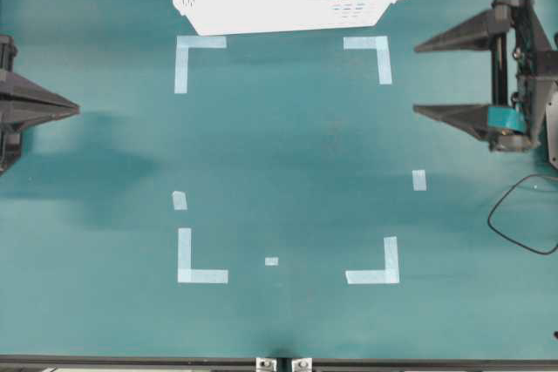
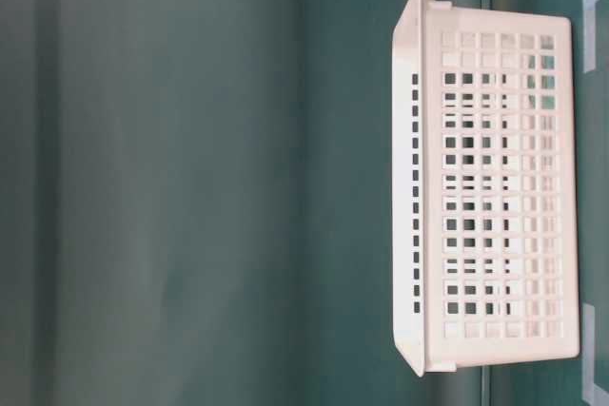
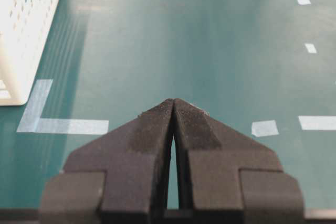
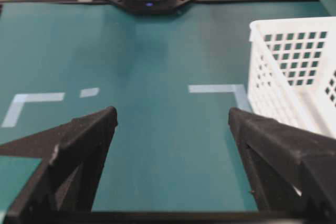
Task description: Put the tape in the middle into the white basket.
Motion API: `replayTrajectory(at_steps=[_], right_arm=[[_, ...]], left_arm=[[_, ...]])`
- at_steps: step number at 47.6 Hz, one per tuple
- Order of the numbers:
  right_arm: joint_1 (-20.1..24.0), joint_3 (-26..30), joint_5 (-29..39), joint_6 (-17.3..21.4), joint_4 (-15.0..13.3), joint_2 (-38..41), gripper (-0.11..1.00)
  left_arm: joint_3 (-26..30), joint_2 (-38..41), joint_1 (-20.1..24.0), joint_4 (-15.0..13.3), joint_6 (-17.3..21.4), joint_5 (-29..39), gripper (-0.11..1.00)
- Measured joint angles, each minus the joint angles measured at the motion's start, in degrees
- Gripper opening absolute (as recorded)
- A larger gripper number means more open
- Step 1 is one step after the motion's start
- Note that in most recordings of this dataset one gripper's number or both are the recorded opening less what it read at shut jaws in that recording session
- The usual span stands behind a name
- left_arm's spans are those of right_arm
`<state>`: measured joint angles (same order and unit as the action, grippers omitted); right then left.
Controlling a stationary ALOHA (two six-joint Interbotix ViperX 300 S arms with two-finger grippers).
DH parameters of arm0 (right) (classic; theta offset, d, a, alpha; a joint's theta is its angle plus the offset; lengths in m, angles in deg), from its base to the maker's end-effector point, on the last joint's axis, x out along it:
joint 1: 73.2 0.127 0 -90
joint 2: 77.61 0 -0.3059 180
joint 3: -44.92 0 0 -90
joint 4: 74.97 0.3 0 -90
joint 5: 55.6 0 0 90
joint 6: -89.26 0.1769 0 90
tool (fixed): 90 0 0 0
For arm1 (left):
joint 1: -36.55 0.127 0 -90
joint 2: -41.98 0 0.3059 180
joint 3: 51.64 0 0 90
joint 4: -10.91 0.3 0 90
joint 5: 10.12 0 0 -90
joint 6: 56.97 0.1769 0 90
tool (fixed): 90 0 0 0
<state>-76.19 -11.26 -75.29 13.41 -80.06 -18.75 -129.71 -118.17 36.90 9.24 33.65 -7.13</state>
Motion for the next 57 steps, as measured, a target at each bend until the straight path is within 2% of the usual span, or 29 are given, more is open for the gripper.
replayTrajectory(at_steps=[23,45,57], right_arm=[[2.46,-5.10,3.96,0.09,-0.09,-9.67,0.95],[2.46,-8.26,13.27,-0.18,-0.09,-22.59,0.95],[2.46,-9.23,17.93,0.09,-2.99,-25.14,0.95]], left_arm=[[0.00,0.00,0.00,0.00,0.00,0.00,-0.11],[0.00,0.00,0.00,0.00,0.00,0.00,-0.11],[0.00,0.00,0.00,0.09,0.00,0.00,-0.11]])
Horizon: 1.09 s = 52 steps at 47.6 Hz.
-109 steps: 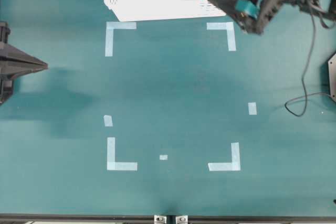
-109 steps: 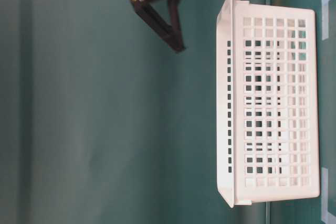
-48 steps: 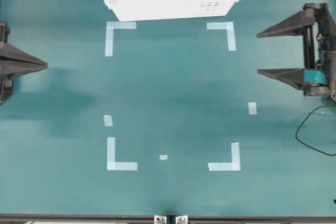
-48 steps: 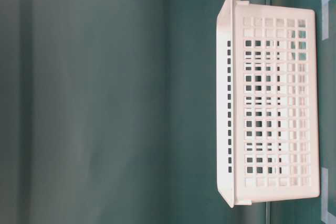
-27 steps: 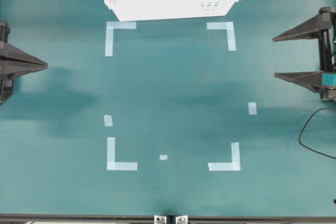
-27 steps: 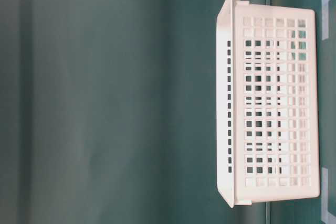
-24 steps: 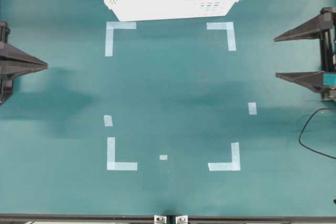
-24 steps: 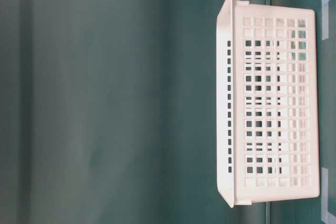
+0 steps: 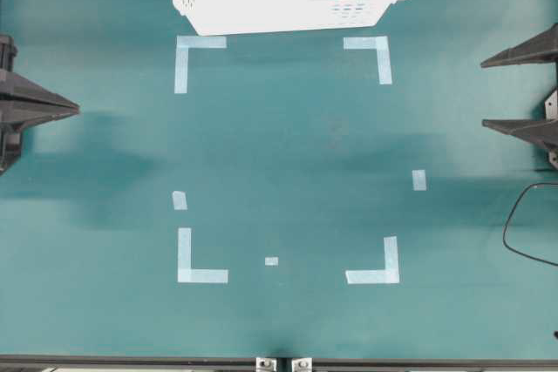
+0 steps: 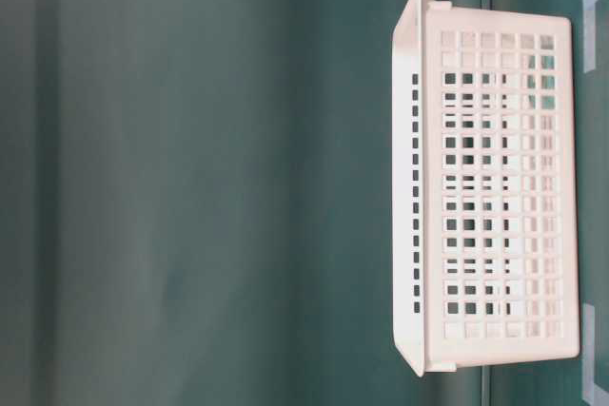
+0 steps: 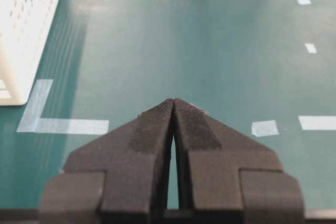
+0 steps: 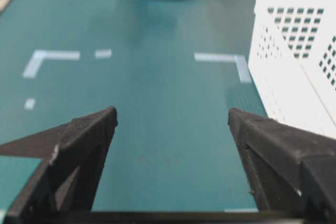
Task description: Put the tape in the middle into the white basket.
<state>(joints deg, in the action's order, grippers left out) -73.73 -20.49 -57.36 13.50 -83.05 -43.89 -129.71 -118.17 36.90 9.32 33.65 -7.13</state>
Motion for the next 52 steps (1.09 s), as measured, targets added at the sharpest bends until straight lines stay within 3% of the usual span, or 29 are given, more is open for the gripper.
replayTrajectory(at_steps=[52], right_arm=[[0.09,-4.31,8.44,0.70,-0.09,-0.18,0.95]], left_arm=[[-0.09,0.00,0.00,0.00,0.00,-0.09,-0.11]])
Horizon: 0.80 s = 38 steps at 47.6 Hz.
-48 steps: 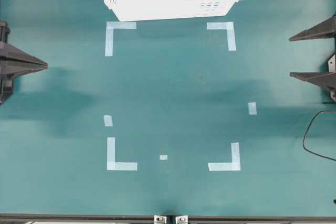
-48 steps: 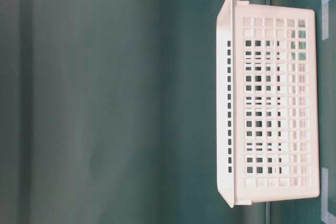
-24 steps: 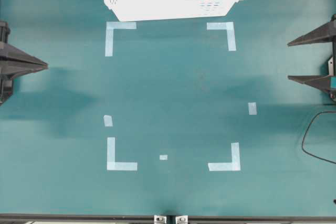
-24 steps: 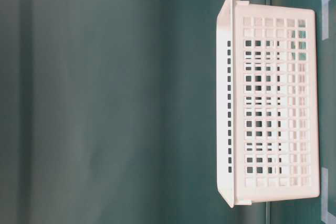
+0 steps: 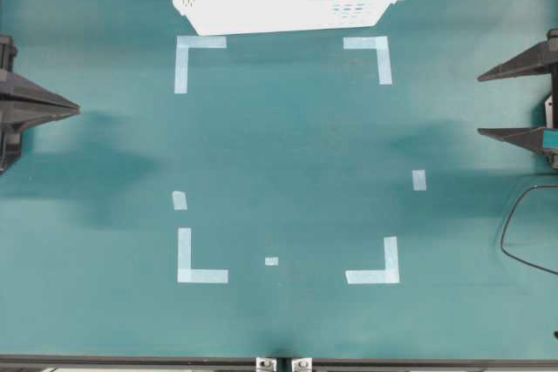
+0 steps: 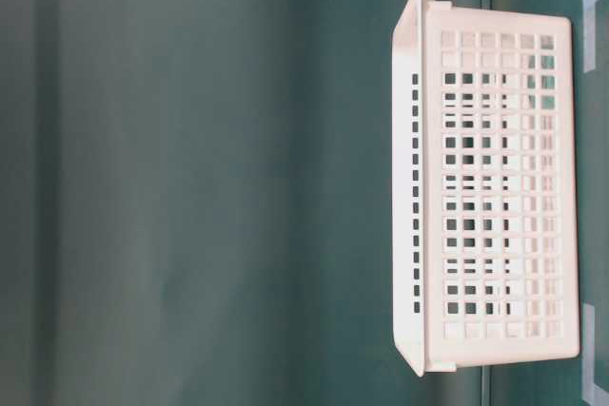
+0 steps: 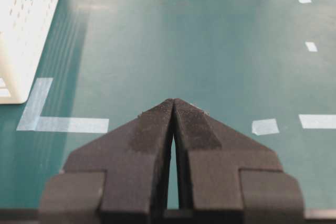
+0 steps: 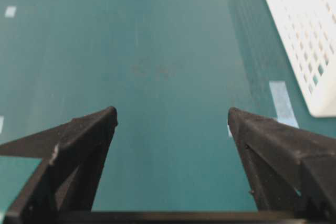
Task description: Put the tape in the middle into the white basket.
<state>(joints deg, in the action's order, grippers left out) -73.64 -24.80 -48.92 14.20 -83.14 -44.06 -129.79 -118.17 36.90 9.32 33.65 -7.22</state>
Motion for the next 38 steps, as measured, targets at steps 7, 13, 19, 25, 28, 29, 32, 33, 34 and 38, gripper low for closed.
replayTrajectory(at_steps=[7,13,19,25,28,29,32,33,34,38], right_arm=[[-0.09,-0.88,1.49,0.00,-0.09,0.00,0.95],[0.00,-1.05,1.85,0.00,-0.09,-0.26,0.95],[0.00,-0.97,2.11,0.00,-0.09,-1.67,0.95],[0.00,-1.14,2.29,-0.09,-0.09,-2.99,0.95],[0.00,-1.58,2.29,-0.09,-0.09,-3.60,0.95],[-0.09,-1.76,2.29,-0.09,-0.09,-3.78,0.95],[0.00,-2.20,2.11,-0.09,-0.09,-4.04,0.95],[0.00,-2.37,2.02,-0.09,-0.09,-4.04,0.95],[-0.09,-2.46,1.93,-0.09,-0.09,-4.04,0.95],[0.00,-2.81,1.41,-0.09,-0.09,-4.04,0.95]], left_arm=[[0.00,0.00,0.00,-0.09,0.00,0.09,-0.11],[0.00,0.00,0.09,-0.09,-0.09,0.00,-0.11],[0.00,0.00,0.00,-0.09,0.00,0.09,-0.11],[0.00,0.00,0.00,-0.09,0.00,0.00,-0.11],[-0.09,0.00,0.09,-0.09,0.00,0.00,-0.11],[0.00,0.00,0.00,0.00,0.00,0.00,-0.11],[-0.09,0.00,0.09,-0.09,0.00,0.00,-0.11],[-0.09,0.00,0.09,-0.09,0.00,-0.09,-0.11],[-0.09,0.00,0.09,0.00,0.00,-0.09,-0.11],[-0.09,0.00,0.09,0.00,0.00,-0.09,-0.11]])
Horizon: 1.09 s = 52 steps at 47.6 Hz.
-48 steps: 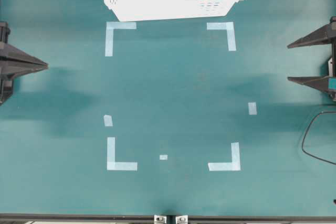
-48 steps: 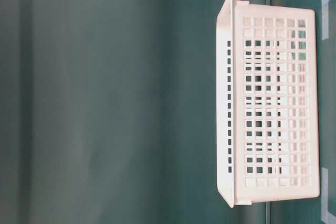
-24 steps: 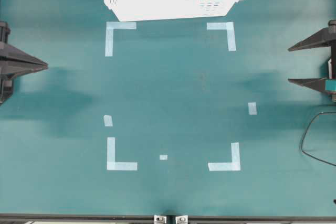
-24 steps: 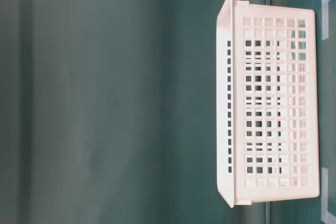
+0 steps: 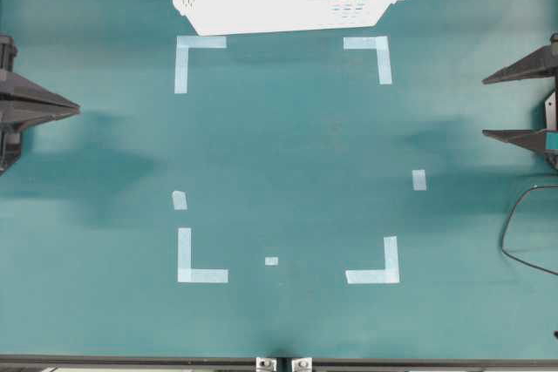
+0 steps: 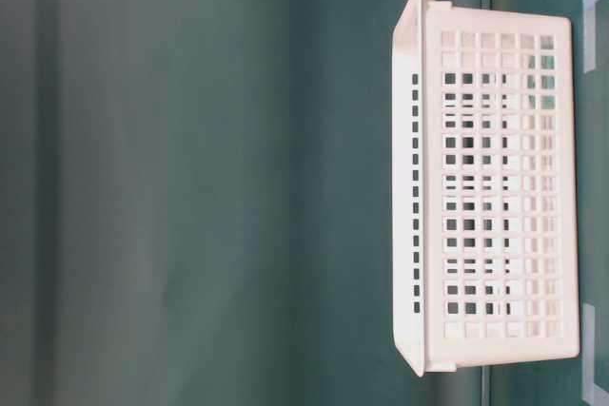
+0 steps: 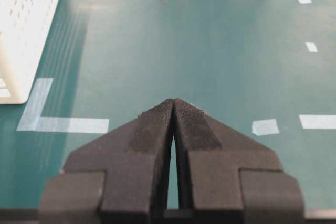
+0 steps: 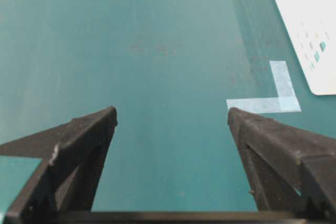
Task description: Put the tape in the middle into the white basket.
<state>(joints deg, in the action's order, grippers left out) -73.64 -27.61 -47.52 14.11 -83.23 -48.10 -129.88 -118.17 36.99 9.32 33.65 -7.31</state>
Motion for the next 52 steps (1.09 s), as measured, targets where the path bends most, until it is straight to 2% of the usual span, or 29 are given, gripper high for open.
replayTrajectory(at_steps=[21,39,52], right_arm=[[0.00,-0.88,-1.67,0.00,-0.09,0.00,0.95],[0.00,-5.62,-9.58,0.00,-0.09,0.00,0.95],[-0.09,-5.80,-10.37,0.00,-0.26,0.00,0.95]], left_arm=[[-0.09,0.00,0.00,0.00,0.00,0.00,-0.11],[-0.09,0.00,0.00,-0.09,0.00,0.00,-0.11],[-0.09,0.00,0.00,0.00,0.00,0.00,-0.11]])
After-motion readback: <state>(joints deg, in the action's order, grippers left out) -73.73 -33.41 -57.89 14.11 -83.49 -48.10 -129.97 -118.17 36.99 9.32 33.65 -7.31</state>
